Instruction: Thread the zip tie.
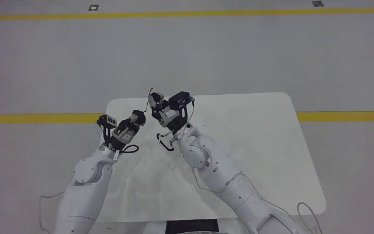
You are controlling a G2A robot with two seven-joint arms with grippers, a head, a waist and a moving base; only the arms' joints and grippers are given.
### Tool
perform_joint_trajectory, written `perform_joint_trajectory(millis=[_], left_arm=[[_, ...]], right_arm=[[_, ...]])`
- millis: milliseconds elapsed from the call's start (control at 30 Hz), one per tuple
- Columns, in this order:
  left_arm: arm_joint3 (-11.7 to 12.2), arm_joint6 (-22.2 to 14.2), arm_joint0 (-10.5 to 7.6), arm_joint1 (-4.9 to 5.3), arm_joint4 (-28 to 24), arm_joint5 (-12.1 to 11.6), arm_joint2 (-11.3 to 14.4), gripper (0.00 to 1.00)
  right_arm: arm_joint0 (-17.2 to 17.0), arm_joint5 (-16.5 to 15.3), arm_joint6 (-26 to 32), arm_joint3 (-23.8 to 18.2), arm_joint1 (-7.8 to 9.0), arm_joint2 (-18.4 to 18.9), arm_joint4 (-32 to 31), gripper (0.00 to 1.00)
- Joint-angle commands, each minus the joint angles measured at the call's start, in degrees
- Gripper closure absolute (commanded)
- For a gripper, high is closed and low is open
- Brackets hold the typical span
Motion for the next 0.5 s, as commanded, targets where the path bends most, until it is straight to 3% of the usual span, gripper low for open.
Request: perform_joint_trajectory(millis=[0,467], left_arm=[[0.0,0.0,0.0,0.0,0.0,0.0,0.0,1.0],[0.0,0.0,0.0,0.0,0.0,0.0,0.0,1.0]], right_arm=[[-0.11,0.01,0.13,-0.09,0.02,0.03,-0.04,1.0],[-0.73,-0.25,0.96,-0.33,0.02,-0.11,0.09,1.0]])
